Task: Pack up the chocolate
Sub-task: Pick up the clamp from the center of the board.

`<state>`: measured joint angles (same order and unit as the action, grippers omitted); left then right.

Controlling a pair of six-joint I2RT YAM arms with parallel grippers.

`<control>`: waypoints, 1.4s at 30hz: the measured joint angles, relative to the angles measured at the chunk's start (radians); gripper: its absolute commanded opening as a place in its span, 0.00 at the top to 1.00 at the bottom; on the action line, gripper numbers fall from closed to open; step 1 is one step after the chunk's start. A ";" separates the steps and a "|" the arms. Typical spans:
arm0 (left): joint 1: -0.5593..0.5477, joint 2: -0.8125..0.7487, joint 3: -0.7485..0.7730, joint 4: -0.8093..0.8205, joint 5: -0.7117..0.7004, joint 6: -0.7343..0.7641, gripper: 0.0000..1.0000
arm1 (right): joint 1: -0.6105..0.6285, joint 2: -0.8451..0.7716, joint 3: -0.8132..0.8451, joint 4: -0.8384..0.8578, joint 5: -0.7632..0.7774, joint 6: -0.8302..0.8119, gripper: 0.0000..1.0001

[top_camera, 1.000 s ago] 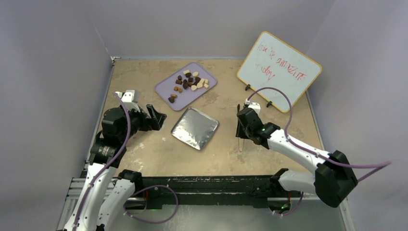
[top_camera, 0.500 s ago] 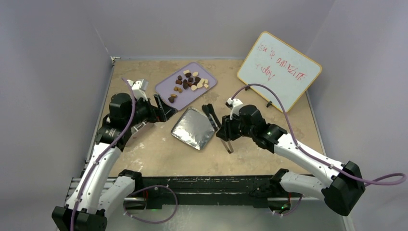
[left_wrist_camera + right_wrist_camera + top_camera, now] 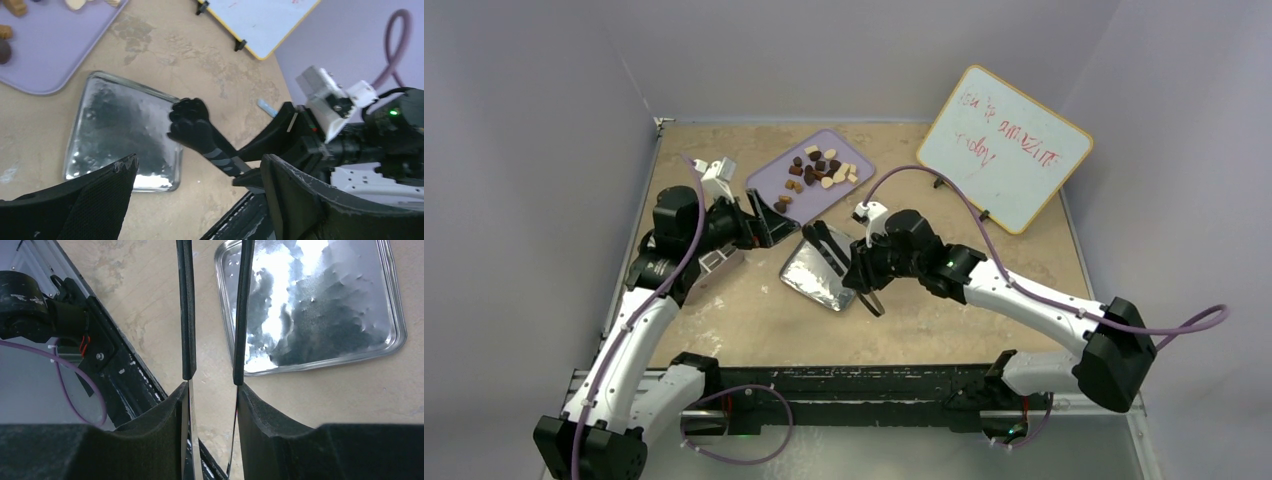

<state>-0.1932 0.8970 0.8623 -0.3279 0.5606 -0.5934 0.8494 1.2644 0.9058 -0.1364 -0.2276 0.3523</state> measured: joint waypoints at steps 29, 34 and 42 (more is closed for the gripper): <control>-0.018 0.182 0.040 -0.109 -0.123 0.023 0.25 | 0.032 0.042 0.072 0.045 0.032 -0.005 0.61; -0.018 0.187 0.039 -0.122 -0.151 0.039 0.26 | 0.032 0.038 0.077 0.045 0.058 -0.005 0.61; -0.018 0.195 0.039 -0.165 -0.164 0.055 0.26 | 0.034 0.009 0.078 0.030 0.127 0.003 0.60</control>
<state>-0.2108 1.0920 0.9012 -0.4931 0.3962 -0.5381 0.8829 1.2736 0.9836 -0.1066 -0.1009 0.3557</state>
